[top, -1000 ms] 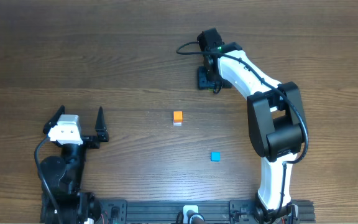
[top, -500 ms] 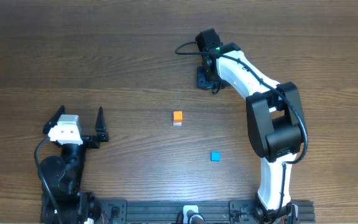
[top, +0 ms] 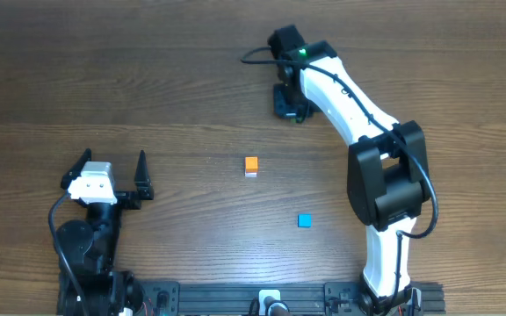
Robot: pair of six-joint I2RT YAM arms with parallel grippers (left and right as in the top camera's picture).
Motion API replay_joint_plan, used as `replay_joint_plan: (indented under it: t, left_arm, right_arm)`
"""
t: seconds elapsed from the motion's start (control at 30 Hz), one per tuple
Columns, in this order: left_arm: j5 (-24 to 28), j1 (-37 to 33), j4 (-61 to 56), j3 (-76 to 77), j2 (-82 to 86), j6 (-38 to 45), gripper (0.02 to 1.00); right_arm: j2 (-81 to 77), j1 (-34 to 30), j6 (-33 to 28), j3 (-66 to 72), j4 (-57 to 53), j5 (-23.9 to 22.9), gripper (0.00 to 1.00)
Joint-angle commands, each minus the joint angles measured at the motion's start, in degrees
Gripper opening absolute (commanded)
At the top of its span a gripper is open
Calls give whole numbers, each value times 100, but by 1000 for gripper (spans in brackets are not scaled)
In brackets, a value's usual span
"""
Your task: Stack Cubes
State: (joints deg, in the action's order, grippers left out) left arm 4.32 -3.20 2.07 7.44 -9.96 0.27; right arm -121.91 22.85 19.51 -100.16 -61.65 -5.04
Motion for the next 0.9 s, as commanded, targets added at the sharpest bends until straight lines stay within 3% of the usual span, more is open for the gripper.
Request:
replay_joint_plan:
  t: [0.03, 0.4, 0.63, 0.9]
  left_arm:
    - [39, -35, -28, -37, 28, 98, 998]
    - [39, -35, -28, -37, 28, 98, 998]
    - [39, -35, -28, -37, 28, 98, 998]
    - [39, -35, -28, -37, 28, 98, 998]
  right_arm:
    - [549, 608, 455, -691, -802, -103, 12]
    - [975, 2096, 1495, -691, -1707, 214, 12]
    - [973, 2181, 1969, -474, -1609, 223, 12]
    - [973, 2024, 2070, 101, -1327, 424, 12]
